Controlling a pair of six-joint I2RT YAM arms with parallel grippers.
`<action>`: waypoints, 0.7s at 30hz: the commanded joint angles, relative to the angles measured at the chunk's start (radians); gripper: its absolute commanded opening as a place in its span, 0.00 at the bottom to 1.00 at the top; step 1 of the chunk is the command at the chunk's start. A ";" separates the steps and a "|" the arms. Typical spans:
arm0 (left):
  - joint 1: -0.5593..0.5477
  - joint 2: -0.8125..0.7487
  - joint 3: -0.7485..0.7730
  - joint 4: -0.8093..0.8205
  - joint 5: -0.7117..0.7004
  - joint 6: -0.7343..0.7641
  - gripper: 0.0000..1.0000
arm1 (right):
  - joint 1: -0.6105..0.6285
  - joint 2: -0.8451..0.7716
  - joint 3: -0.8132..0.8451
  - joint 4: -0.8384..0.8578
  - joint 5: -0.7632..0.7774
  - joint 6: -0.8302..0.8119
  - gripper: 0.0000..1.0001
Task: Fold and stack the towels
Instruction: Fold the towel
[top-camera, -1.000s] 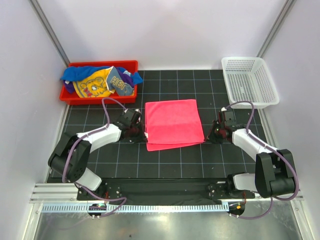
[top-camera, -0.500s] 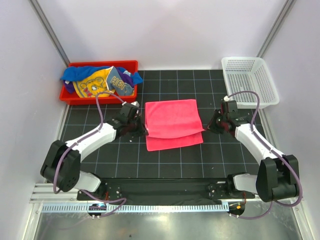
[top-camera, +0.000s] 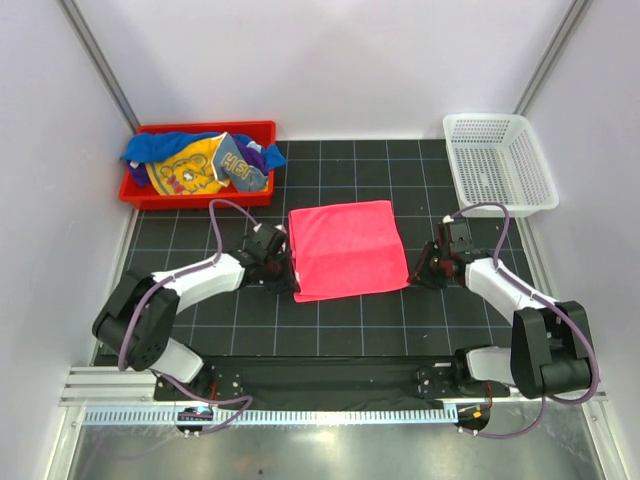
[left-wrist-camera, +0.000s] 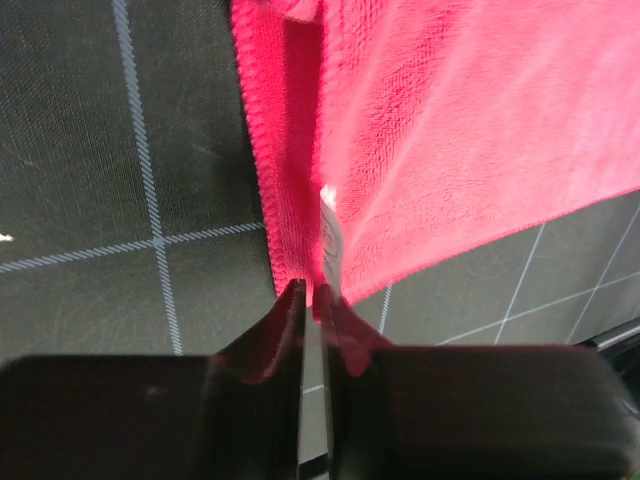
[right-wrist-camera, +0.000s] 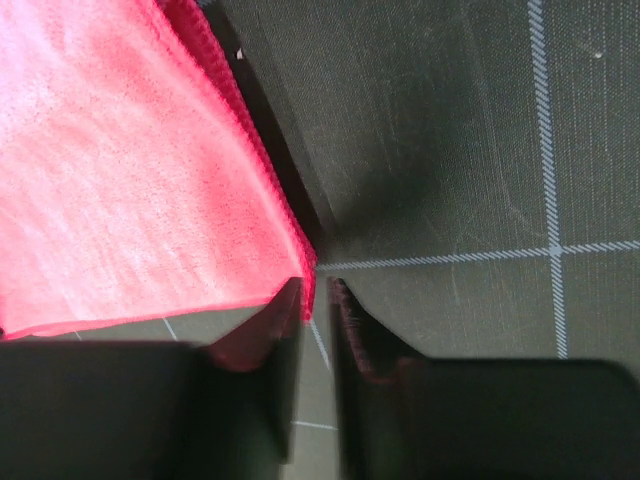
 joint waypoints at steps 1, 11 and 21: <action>-0.006 0.005 0.005 0.042 -0.011 0.000 0.25 | 0.006 0.001 0.028 0.042 0.006 -0.022 0.31; 0.144 0.047 0.301 -0.054 -0.096 0.066 0.61 | -0.040 0.271 0.479 0.033 -0.018 -0.051 0.51; 0.338 0.572 0.830 -0.075 0.076 0.115 0.56 | -0.060 0.878 1.104 -0.005 -0.080 -0.017 0.51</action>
